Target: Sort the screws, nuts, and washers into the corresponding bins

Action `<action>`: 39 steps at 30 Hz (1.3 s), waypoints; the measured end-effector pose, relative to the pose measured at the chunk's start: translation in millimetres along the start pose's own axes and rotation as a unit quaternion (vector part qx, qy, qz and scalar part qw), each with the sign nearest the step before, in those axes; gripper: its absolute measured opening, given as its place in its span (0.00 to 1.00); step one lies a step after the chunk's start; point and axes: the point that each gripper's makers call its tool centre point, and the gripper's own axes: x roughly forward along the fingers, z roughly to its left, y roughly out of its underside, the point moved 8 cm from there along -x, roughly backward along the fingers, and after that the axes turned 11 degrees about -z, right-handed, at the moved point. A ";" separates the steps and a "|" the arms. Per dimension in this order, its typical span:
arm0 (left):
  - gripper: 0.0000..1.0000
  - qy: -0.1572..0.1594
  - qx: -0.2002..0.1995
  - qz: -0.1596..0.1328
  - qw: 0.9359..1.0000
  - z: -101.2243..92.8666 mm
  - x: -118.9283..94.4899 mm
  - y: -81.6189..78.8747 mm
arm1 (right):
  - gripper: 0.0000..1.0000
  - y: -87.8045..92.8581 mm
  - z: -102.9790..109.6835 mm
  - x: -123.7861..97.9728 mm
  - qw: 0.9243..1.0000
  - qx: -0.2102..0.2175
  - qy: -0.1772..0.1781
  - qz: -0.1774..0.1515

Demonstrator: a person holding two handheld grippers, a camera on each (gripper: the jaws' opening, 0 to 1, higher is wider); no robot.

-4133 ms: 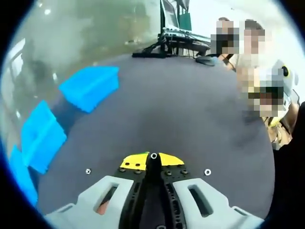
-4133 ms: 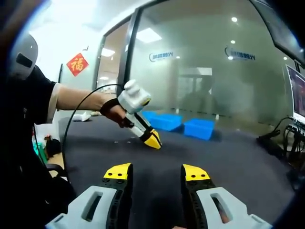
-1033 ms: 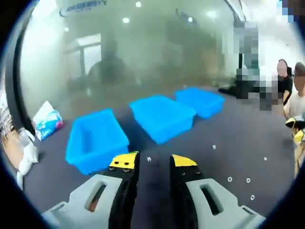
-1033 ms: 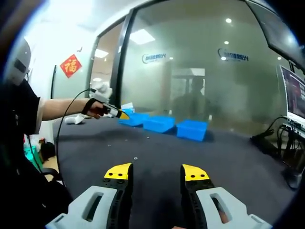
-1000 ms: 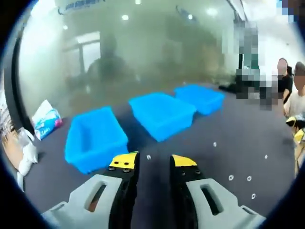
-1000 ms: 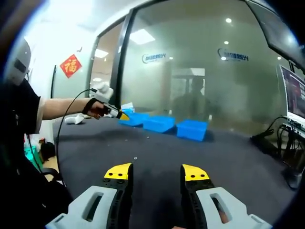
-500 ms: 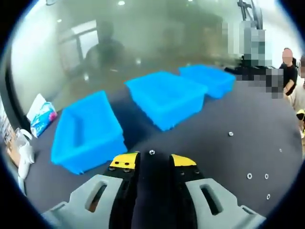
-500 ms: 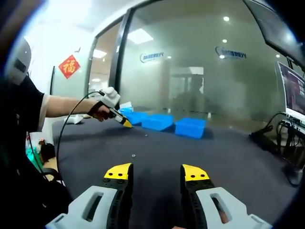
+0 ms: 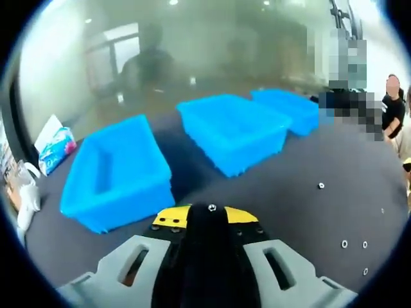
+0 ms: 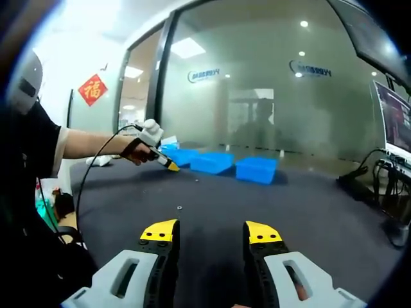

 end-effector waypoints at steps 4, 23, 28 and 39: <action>0.16 0.002 -0.002 0.001 1.000 -1.1 1.3 1.2 | 0.36 0.2 0.7 0.2 1.000 0.000 0.000 0.001; 0.06 0.011 -0.010 -0.002 1.000 -5.9 4.5 2.7 | 0.36 -2.5 3.8 -0.5 1.000 -0.006 -0.004 0.004; 0.05 0.012 -0.017 -0.009 1.000 -5.0 1.2 3.4 | 0.36 -3.1 4.4 0.6 1.000 -0.006 -0.006 0.003; 0.05 0.015 -0.055 -0.058 0.997 -1.2 -24.2 -2.3 | 0.36 -6.6 8.2 3.7 1.000 -0.007 -0.010 -0.001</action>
